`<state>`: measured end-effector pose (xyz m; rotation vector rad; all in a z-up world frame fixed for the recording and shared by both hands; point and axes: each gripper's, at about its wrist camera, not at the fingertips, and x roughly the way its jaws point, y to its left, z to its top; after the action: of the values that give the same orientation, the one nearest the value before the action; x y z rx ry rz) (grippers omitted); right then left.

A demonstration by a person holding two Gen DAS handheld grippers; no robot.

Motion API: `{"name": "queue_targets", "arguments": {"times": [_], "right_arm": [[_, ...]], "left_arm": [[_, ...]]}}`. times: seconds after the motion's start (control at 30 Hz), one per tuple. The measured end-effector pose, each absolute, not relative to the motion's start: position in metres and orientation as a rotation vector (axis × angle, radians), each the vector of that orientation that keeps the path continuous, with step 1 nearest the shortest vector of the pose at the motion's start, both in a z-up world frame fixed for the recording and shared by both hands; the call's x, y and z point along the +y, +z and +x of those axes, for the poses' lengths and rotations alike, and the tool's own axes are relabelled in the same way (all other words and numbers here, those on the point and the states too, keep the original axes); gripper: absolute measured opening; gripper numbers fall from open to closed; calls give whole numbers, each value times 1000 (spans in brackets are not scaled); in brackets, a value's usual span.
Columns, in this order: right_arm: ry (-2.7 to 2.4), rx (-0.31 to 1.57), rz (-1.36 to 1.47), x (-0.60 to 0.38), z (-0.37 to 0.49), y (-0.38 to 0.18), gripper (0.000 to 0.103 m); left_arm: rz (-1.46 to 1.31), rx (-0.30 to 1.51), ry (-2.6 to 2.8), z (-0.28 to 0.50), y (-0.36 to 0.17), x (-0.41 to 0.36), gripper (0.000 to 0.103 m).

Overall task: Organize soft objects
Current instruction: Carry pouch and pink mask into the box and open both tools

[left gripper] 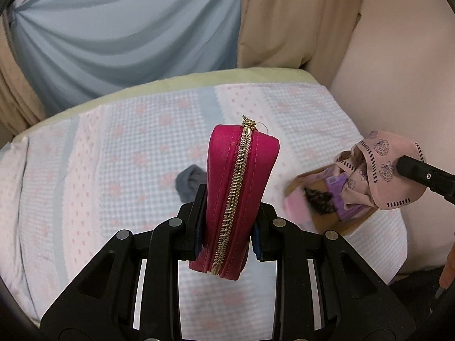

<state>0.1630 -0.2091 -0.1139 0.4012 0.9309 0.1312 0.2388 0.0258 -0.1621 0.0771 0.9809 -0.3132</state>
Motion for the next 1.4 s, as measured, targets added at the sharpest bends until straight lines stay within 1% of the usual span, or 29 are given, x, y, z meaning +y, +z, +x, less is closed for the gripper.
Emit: {"name": "queue_targets", "arguments": {"times": [0.13, 0.3, 0.43, 0.67, 0.87, 1.17, 1.4], "right_arm": [[140, 931, 363, -252, 147, -106, 8], [130, 937, 345, -311, 135, -110, 8], [117, 963, 328, -353, 130, -120, 8], [86, 1025, 338, -400, 135, -145, 8], [72, 1085, 384, -420, 150, -186, 8], [56, 1208, 441, -434, 187, -253, 8], [66, 1267, 461, -437, 212, -288, 8]], "left_arm": [[56, 974, -297, 221, -154, -15, 23], [25, 988, -301, 207, -154, -81, 23], [8, 997, -306, 204, -163, -135, 23], [1, 1053, -317, 203, -190, -196, 23], [39, 1108, -325, 212, -221, -224, 23], [92, 1227, -350, 239, -292, -251, 23], [160, 1317, -355, 258, -342, -267, 23]]}}
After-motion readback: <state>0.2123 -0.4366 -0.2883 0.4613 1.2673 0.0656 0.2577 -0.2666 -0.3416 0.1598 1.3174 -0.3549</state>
